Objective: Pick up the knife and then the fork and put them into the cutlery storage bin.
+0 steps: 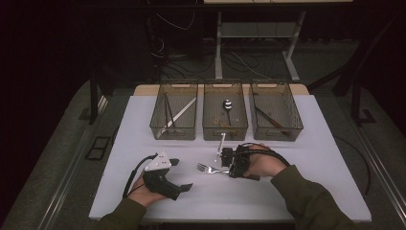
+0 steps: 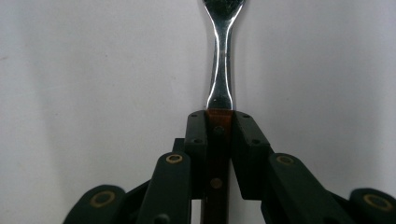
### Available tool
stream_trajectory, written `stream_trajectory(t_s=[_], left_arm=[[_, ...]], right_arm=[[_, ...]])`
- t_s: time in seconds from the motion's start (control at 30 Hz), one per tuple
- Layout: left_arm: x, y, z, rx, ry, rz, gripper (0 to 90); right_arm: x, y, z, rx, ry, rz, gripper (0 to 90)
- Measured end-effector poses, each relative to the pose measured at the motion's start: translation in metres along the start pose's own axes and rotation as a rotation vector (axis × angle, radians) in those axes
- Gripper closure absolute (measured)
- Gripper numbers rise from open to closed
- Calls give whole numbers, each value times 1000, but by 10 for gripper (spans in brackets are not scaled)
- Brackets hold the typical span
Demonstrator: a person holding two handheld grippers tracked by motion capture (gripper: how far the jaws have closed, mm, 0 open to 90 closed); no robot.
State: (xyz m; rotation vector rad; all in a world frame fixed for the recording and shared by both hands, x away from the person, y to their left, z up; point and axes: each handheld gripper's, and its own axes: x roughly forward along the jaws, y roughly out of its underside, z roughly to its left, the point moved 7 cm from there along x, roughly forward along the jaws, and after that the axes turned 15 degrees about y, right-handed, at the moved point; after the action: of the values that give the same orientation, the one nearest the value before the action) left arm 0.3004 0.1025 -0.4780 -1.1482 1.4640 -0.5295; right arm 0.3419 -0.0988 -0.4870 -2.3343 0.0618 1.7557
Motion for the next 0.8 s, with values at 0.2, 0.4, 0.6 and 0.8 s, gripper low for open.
stream_trajectory(t_s=[0.2,0.4,0.6,0.8], left_arm=[[0,0,0,0,0,-2,0],[0,0,0,0,1,-2,0],[0,0,1,1,0,-3,0],[-1,-1,0,1,2,-3,0]], right_arm=[[-3,5,-3,69,-14,-45,776],[-10,17,-11,160,1,-111,776],[-16,34,-23,262,-9,-200,775],[-21,43,-29,331,-20,-265,775]])
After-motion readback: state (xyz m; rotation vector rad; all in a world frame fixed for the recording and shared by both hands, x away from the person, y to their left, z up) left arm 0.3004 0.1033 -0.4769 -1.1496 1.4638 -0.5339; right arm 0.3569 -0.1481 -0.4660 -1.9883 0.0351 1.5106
